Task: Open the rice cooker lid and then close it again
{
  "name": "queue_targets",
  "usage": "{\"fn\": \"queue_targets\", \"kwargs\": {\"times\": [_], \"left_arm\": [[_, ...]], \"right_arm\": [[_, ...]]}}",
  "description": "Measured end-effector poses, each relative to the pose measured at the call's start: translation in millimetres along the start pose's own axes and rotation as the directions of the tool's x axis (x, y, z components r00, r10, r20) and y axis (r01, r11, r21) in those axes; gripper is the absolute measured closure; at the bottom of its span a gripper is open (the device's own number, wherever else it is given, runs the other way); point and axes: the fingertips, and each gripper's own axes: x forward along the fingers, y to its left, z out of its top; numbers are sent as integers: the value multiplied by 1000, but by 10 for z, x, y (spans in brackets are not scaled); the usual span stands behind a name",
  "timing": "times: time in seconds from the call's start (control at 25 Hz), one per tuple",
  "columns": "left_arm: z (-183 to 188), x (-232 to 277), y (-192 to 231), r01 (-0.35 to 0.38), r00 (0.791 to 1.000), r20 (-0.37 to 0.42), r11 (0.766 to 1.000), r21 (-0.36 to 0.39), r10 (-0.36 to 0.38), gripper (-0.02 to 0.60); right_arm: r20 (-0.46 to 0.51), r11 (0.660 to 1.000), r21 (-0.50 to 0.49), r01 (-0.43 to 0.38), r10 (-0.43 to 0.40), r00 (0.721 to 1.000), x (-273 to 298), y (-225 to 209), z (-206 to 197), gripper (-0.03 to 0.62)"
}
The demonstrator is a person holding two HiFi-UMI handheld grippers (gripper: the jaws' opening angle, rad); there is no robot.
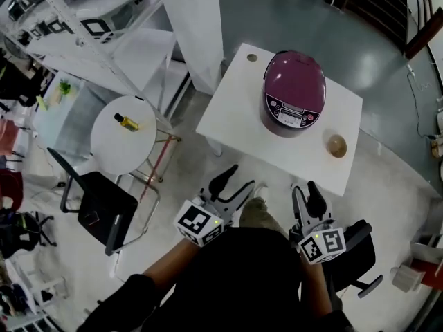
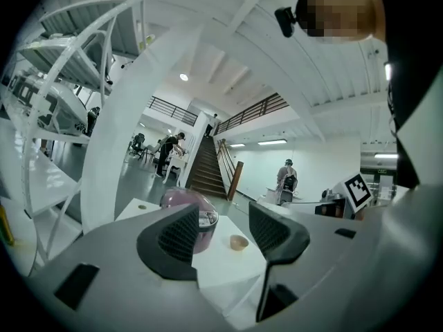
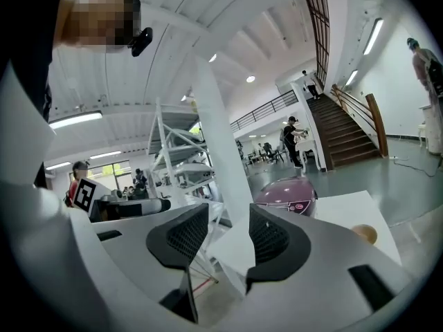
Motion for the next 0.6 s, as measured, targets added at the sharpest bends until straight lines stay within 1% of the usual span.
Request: {"fn": "queue_targets", "kwargs": {"times": [0.16,0.32,0.48,0.6], "left_arm": [[189,446,59,-10,1000,13,999,43,9,374],[326,783,101,-37,999,27,998,49,35,374],[320,1079,152,-57,998,19,997,52,57,374],[262,1268,208,-88,996,11,996,32,88,374]], "right_arm": [[-23,999,0,-43,43,999,275,-299,81,434],[-34,997,18,-80,80,996,463,-546,181,434],[-28,993,20,-113,113,993,655,-807,297,434],[-35,990,21,-136,137,990,808,-995,330,434]]}}
